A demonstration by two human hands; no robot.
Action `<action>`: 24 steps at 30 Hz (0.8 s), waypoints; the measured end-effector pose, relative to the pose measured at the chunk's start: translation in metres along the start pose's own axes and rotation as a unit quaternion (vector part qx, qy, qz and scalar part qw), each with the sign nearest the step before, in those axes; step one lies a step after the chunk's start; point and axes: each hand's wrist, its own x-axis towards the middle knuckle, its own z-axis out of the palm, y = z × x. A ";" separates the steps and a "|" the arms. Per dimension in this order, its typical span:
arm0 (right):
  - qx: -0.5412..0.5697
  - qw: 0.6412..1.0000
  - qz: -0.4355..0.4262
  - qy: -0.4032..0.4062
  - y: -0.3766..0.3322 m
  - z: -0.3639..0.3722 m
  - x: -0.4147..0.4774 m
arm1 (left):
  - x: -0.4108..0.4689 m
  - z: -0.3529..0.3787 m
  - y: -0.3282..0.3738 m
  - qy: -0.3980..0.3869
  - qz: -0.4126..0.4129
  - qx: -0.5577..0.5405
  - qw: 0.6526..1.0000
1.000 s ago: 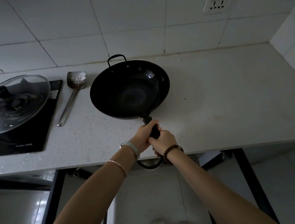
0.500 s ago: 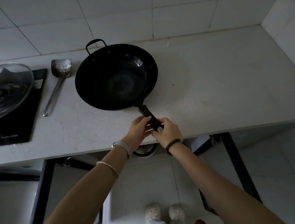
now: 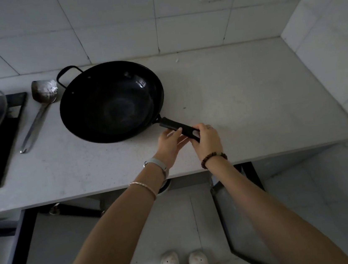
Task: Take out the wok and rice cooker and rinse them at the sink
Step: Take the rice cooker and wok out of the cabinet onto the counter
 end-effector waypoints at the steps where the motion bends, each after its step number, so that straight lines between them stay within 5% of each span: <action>1: -0.001 1.000 -0.001 0.001 0.001 0.000 0.003 | 0.001 0.002 0.000 0.002 0.003 -0.006 1.000; 12: 0.019 1.000 -0.015 0.018 -0.001 -0.011 -0.003 | -0.015 -0.001 0.007 0.089 0.037 0.103 0.990; 24: 0.176 0.976 -0.119 0.041 -0.010 -0.024 -0.090 | -0.122 -0.104 -0.018 0.187 0.102 0.038 0.976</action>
